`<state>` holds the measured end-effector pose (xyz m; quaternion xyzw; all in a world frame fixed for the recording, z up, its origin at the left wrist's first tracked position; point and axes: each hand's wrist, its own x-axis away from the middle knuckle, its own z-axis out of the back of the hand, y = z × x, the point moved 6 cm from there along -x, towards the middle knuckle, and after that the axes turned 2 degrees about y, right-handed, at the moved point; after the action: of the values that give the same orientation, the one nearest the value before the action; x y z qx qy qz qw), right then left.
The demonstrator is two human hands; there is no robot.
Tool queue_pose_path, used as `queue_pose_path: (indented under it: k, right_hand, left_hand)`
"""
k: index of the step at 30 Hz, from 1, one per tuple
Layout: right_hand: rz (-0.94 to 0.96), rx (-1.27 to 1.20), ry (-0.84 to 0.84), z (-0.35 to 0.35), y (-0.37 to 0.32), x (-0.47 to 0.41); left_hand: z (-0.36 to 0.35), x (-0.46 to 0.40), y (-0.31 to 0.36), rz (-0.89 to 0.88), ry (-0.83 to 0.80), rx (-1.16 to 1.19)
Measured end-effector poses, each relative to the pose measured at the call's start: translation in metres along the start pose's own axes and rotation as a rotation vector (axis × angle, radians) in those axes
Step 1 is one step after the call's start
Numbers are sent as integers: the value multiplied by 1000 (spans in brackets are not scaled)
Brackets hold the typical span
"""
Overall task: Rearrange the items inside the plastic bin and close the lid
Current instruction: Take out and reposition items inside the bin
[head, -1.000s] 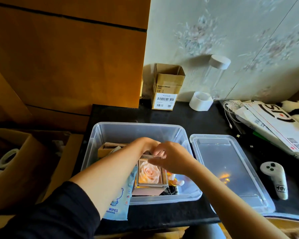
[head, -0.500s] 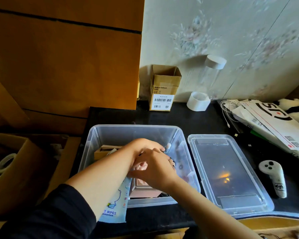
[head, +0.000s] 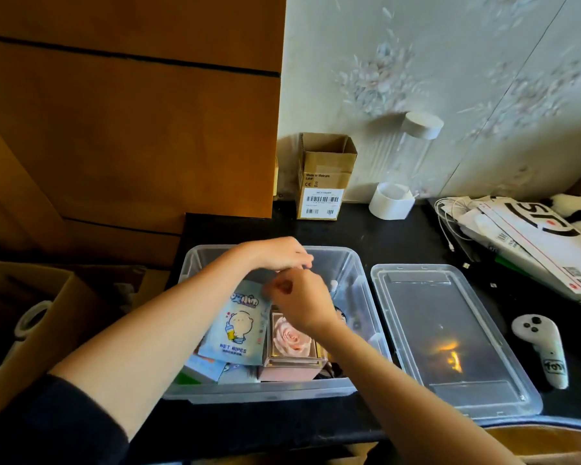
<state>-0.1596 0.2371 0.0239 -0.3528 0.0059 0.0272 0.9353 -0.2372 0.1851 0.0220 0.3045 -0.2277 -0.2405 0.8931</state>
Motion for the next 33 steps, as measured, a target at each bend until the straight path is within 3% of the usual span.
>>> queue_pose_path:
  k: [3, 6, 9, 14, 25, 33]
  right_hand:
    - [-43, 147, 99, 29, 21, -10]
    - [-65, 566, 1, 45, 47, -21]
    - [-3, 857, -159, 40, 53, -27]
    - [91, 1132, -216, 28, 54, -41]
    - [68, 1148, -276, 14, 66, -50]
    - [18, 1152, -263, 7, 67, -52]
  left_hand:
    - [12, 17, -6, 44, 112, 18]
    - [23, 41, -14, 45, 263, -73]
    - [20, 62, -18, 43, 260, -109]
    - [8, 82, -20, 71, 234, -125]
    - [2, 93, -36, 62, 383, -137]
    - [2, 93, -37, 47, 397, -151]
